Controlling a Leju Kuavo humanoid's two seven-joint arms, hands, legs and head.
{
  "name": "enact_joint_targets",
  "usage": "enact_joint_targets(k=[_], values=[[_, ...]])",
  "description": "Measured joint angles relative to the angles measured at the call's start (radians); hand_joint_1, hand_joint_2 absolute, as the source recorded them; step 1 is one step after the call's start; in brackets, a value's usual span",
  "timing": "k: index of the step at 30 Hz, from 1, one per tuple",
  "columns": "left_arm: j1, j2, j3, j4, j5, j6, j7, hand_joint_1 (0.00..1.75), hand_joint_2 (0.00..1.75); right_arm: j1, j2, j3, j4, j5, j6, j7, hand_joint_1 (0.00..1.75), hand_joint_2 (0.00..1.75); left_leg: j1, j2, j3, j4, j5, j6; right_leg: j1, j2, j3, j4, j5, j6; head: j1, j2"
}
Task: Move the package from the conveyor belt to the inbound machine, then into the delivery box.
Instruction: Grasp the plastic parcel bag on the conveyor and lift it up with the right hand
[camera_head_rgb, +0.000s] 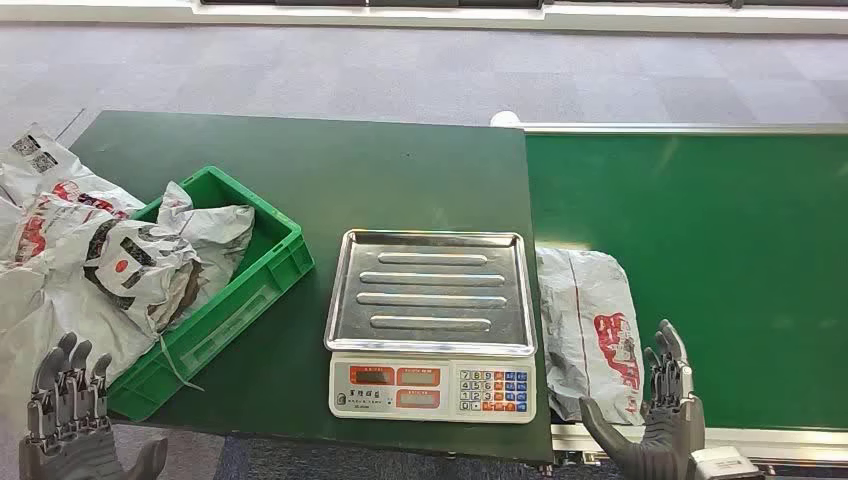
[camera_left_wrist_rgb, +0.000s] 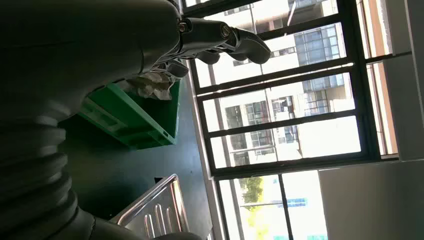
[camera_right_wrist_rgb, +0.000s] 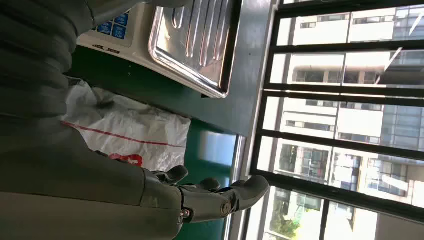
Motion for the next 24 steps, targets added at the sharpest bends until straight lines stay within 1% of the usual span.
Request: enact_joint_targets(k=[7, 9, 11, 13, 15, 17, 20, 22, 24], values=[[0.000, 0.005, -0.010, 0.000, 0.000, 0.003, 0.000, 0.00, 1.75, -0.001, -0.002, 0.001, 0.001, -0.006, 0.000, 0.008, 0.00, 1.75, 0.000, 0.000, 0.001, 0.000, 0.000, 0.000, 0.000, 0.000, 0.000, 0.000, 0.000, 0.000, 0.000, 0.000], [0.000, 0.006, -0.014, 0.000, 0.000, 0.004, 0.000, 0.00, 1.75, -0.002, -0.006, -0.008, 0.006, -0.024, 0.010, 0.032, 0.00, 1.75, 0.000, 0.000, 0.000, 0.000, 0.000, 0.000, 0.000, 0.000, 0.000, 0.000, 0.000, 0.000, 0.000, 0.000], [0.000, 0.006, -0.021, -0.002, 0.000, 0.004, 0.000, 0.00, 1.75, -0.008, -0.009, -0.044, 0.027, -0.034, 0.053, 0.071, 0.00, 1.75, 0.000, 0.000, -0.003, 0.000, 0.000, 0.000, 0.000, 0.000, 0.000, 0.000, 0.000, 0.000, 0.000, 0.000], [0.001, 0.006, -0.031, -0.003, -0.001, 0.007, 0.000, 0.00, 1.75, -0.023, -0.007, -0.112, 0.065, -0.024, 0.137, 0.113, 0.00, 1.75, 0.000, 0.000, -0.005, 0.000, -0.001, 0.001, -0.001, 0.000, 0.000, 0.000, 0.000, 0.000, 0.000, 0.000], [0.001, 0.006, -0.038, -0.003, -0.005, 0.014, 0.000, 0.00, 1.75, -0.053, 0.002, -0.203, 0.123, -0.006, 0.250, 0.174, 0.00, 1.75, 0.000, 0.000, -0.005, 0.000, -0.001, 0.001, -0.001, 0.000, 0.000, 0.000, 0.000, 0.001, 0.000, 0.000], [0.001, 0.006, -0.044, -0.003, -0.007, 0.018, 0.000, 0.00, 1.75, -0.103, 0.014, -0.308, 0.216, -0.010, 0.374, 0.242, 0.00, 1.75, -0.001, 0.000, -0.005, 0.000, -0.001, 0.002, -0.002, 0.000, 0.000, 0.000, 0.001, 0.002, 0.000, 0.000], [-0.001, 0.006, -0.050, -0.002, -0.001, -0.002, 0.000, 0.00, 1.75, -0.210, 0.021, -0.493, 0.429, -0.053, 0.519, 0.297, 0.00, 1.75, -0.002, -0.001, 0.000, 0.002, 0.002, 0.005, -0.004, -0.001, -0.001, 0.000, 0.003, 0.004, 0.000, 0.000], [-0.004, 0.005, -0.051, 0.002, 0.000, -0.026, 0.000, 0.00, 1.75, -0.277, 0.018, -0.609, 0.587, -0.075, 0.570, 0.312, 0.00, 1.75, -0.003, -0.003, 0.001, 0.003, 0.002, 0.006, -0.004, -0.003, -0.001, 0.000, 0.003, 0.005, 0.000, 0.000], [-0.011, 0.000, -0.051, 0.009, -0.003, -0.048, 0.000, 0.00, 1.75, -0.328, 0.010, -0.704, 0.742, -0.083, 0.605, 0.308, 0.00, 1.75, -0.003, -0.005, 0.000, 0.004, 0.003, 0.006, -0.004, -0.005, 0.000, 0.000, 0.003, 0.005, 0.000, 0.000]])
